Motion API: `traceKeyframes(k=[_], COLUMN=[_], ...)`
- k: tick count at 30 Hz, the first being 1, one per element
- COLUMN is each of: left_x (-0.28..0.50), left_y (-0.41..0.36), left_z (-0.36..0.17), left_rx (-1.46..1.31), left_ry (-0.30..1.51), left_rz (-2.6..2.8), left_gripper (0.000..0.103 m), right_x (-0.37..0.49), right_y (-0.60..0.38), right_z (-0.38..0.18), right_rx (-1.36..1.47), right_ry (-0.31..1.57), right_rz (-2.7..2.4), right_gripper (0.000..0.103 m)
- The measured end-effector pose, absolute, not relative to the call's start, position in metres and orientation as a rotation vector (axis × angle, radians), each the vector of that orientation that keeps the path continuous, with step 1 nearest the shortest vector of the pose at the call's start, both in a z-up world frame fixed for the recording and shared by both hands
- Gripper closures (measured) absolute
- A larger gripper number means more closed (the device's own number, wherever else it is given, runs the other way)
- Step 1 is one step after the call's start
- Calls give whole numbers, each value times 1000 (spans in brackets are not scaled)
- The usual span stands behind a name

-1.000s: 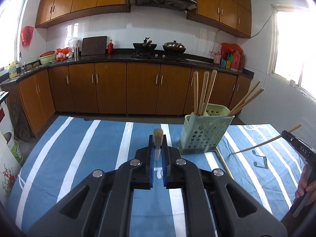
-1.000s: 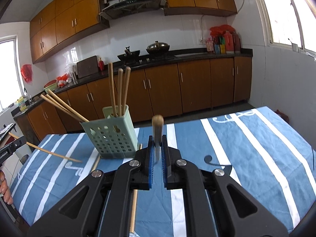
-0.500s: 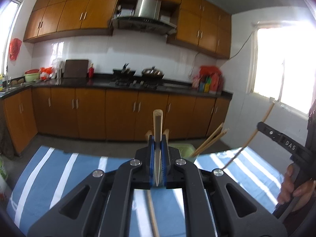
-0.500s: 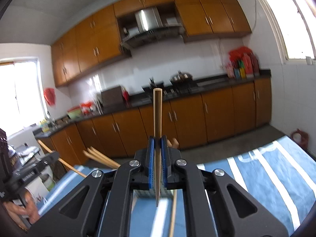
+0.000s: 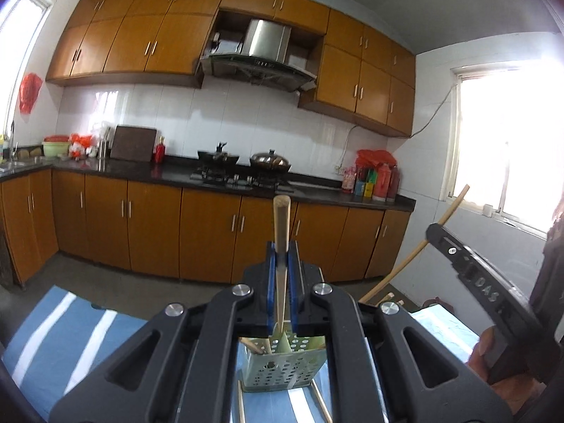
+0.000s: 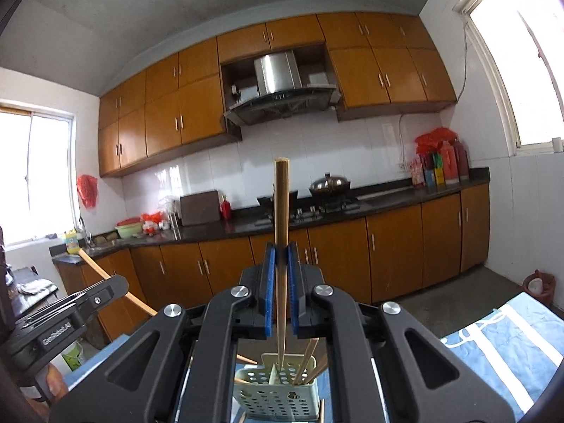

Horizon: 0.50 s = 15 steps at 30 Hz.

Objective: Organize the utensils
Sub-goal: 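Open both grippers to drop the chopsticks into the holder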

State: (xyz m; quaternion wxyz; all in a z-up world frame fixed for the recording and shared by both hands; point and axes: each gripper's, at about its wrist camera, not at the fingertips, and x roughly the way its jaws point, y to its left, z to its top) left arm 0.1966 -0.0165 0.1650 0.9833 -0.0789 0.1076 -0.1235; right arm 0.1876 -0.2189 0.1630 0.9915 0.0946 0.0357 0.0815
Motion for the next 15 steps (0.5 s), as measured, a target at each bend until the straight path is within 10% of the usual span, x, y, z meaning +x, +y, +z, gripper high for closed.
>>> traceKeyframes(k=[15], left_x=[227], left_y=[-17], left_z=[132], left_rx=[-154], left_ry=[306], left_rz=[-241], left_gripper=[95], right_x=[214], right_y=[-208], right_z=[129], right_rx=[175], right_ry=[207], right_rz=[161], right_gripper=[95])
